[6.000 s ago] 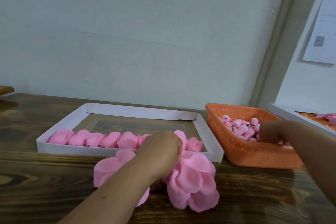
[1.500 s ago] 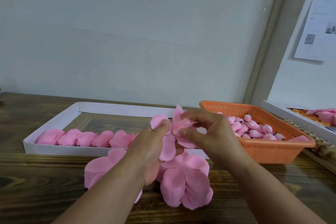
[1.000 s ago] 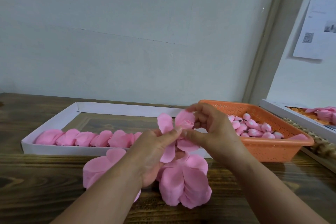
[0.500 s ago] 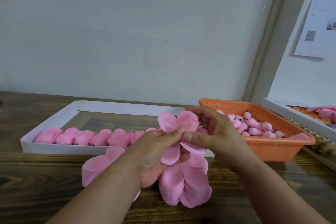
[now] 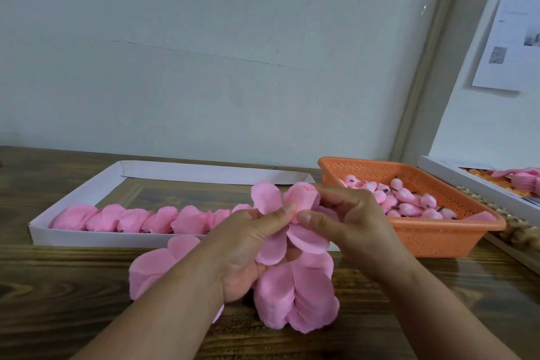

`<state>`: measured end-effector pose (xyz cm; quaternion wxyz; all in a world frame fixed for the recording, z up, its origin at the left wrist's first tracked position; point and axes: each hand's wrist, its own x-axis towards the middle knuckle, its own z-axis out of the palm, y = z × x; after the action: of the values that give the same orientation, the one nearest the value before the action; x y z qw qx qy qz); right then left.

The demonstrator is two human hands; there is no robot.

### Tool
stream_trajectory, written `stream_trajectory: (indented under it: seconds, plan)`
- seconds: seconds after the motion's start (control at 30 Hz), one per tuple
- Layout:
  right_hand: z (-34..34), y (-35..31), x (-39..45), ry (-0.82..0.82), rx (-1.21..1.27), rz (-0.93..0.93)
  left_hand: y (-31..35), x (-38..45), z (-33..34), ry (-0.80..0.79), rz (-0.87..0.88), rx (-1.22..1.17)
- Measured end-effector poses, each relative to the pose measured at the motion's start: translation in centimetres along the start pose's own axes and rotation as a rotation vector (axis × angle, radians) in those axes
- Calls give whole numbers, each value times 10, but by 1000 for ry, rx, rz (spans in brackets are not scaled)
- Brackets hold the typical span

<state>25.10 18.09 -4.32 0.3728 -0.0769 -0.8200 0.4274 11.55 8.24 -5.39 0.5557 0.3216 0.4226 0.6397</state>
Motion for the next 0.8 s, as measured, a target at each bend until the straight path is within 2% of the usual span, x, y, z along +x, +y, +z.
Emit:
stream_trajectory:
  seconds: [0.13, 0.3, 0.43, 0.5, 0.63, 0.8]
  plan:
    - [3, -4, -2, -29, -86, -25, -2, 1, 0, 47, 3, 27]
    - [10, -4, -3, 69, -151, -60, -1, 0, 2, 65, 45, 26]
    - [16, -3, -3, 120, -197, -31, -8, 2, 6, 321, 166, 352]
    - [20, -2, -4, 167, -144, 0, -9, 2, 9, 417, 218, 436]
    - [26, 2, -5, 209, -89, 42, -7, 2, 9, 518, 281, 371]
    - [28, 3, -4, 214, -42, 55, -7, 4, 7, 557, 256, 308]
